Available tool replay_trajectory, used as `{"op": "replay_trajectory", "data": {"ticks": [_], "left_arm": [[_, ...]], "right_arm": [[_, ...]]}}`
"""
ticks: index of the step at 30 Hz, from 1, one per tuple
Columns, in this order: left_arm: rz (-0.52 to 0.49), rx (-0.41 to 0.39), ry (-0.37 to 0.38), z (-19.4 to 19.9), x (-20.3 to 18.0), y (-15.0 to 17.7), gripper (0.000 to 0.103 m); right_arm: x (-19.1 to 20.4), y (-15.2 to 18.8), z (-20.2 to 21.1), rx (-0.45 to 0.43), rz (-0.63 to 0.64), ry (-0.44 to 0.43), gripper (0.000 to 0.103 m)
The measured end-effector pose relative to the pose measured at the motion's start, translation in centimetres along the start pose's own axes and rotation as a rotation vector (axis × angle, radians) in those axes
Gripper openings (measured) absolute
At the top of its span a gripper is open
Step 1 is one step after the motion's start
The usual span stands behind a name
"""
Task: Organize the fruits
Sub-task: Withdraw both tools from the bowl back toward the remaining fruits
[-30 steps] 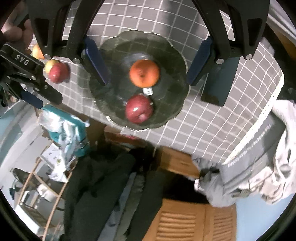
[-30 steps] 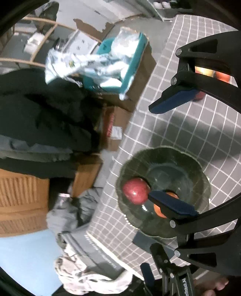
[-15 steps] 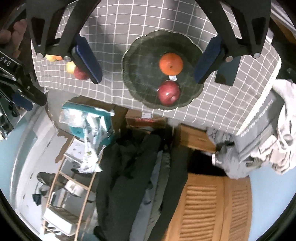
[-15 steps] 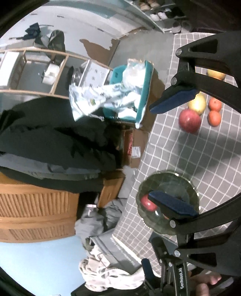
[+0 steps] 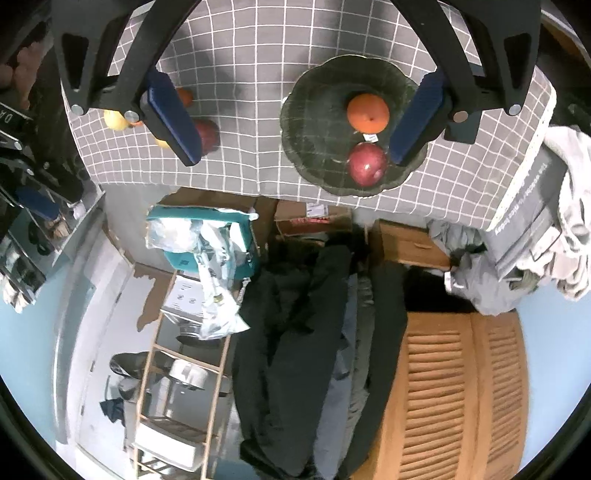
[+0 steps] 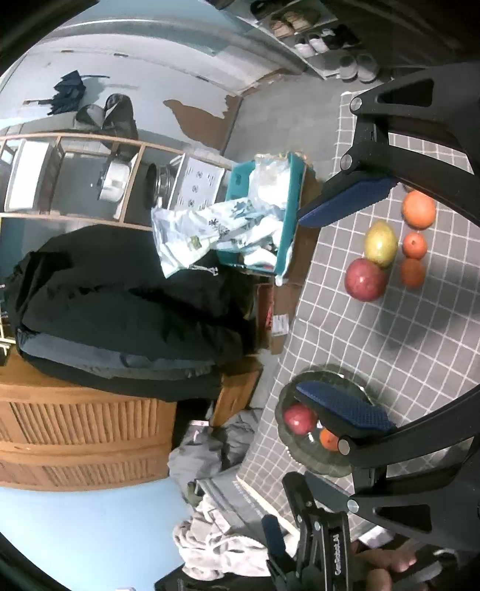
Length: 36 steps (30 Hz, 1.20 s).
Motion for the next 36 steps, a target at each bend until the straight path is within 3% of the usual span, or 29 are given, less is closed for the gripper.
{"op": "replay_trajectory", "data": {"ticks": [17, 36], "left_arm": [[-0.092, 0.017, 0.043, -0.9, -5.4, 0.5, 0.102], [-0.164, 0.098, 0.106, -4.4, -10.6, 1.6, 0.102]], "right_arm": [[-6.7, 2.4, 3.1, -0.003, -0.089, 0.075, 0.085], [-14.0, 6.4, 3.2, 0.075, -0.197, 0.171, 0.085]]}}
Point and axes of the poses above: each gripper's, at about its wrist camera, not at the fingertips, and z roughly against the way its jaws point, x to its left, y to its underside, the point moved 2 cm from there along -z, roughly the way its jaws point, and after that the axes turned 4 degrees about z, right-handed, at the moved point
